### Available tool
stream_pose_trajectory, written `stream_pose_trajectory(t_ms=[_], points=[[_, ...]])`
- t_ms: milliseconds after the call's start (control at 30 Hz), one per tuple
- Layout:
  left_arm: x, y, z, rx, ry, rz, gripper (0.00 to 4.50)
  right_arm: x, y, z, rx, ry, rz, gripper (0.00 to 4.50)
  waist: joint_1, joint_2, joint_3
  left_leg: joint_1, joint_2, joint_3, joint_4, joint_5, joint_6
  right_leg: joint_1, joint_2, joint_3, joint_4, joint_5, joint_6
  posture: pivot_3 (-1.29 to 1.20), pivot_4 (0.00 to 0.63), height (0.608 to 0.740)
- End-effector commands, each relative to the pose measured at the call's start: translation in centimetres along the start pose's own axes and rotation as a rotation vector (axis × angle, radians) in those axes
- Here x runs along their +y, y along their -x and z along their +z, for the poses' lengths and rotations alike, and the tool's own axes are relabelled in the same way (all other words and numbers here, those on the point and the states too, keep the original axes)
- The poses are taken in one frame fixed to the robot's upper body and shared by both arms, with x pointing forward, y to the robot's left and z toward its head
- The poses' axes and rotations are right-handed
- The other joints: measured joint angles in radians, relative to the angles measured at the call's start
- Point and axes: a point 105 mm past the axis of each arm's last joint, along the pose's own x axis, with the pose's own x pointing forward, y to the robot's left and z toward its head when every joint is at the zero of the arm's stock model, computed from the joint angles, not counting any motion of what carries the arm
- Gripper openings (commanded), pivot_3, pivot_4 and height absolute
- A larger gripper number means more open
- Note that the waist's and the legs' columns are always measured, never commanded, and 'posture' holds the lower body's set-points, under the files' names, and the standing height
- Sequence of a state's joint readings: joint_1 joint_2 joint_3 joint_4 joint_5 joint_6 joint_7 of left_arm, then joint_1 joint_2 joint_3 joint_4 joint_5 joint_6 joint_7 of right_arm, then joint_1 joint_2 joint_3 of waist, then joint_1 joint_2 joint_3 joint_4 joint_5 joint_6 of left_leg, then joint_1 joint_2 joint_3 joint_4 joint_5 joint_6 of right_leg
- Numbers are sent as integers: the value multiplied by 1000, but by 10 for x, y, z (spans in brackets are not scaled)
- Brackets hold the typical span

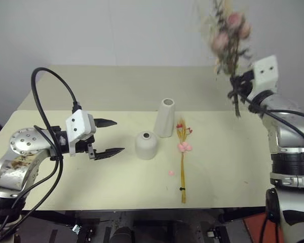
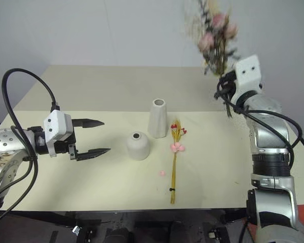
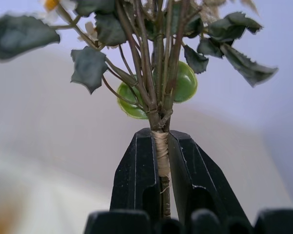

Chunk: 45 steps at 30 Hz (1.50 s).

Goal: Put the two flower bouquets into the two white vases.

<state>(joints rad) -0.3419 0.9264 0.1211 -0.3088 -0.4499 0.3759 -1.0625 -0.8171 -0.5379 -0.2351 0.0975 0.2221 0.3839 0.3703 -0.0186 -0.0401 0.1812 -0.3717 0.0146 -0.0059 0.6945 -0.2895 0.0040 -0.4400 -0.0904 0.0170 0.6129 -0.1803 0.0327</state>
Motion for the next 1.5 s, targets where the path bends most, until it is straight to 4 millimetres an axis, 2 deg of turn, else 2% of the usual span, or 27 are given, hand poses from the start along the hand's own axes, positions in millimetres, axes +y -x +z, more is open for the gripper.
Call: stream_pose_trajectory(t_ms=[33,200,433,567,767,1033,1500], points=[[6,5,8,0,-53,18,4500,-1,12,52,-309,-214,1,162,0,0,0,0,0,0,0,0,0,0,0,0,0,0,0,0,150,740],[7,6,9,1,-54,15,4500,29,16,79,-478,-467,112,162,0,1,1,0,0,0,0,0,0,0,0,0,1,1,0,0,150,740],[8,5,9,-2,-54,15,4500,63,1,74,-479,-619,193,162,-4,2,1,2,0,0,0,0,0,0,0,0,2,1,0,0,150,740],[8,4,8,-2,-52,14,4500,79,-17,68,-455,-650,225,162,-17,2,1,2,0,0,0,1,-1,0,0,0,3,1,-1,0,150,740],[6,7,7,8,-47,25,4500,98,-33,60,-428,-670,276,162,-24,2,1,2,0,-1,-1,1,-1,-1,0,0,8,1,-1,0,150,740],[4,10,5,17,-42,37,4500,108,-35,47,-390,-643,297,162,-25,3,2,2,0,-1,-1,1,-1,-2,0,0,11,1,-1,0,150,740],[4,8,6,10,-48,28,4500,115,-30,28,-332,-587,297,162,-26,4,2,2,0,-1,-1,1,-2,-2,0,0,12,1,-1,0,150,740]])
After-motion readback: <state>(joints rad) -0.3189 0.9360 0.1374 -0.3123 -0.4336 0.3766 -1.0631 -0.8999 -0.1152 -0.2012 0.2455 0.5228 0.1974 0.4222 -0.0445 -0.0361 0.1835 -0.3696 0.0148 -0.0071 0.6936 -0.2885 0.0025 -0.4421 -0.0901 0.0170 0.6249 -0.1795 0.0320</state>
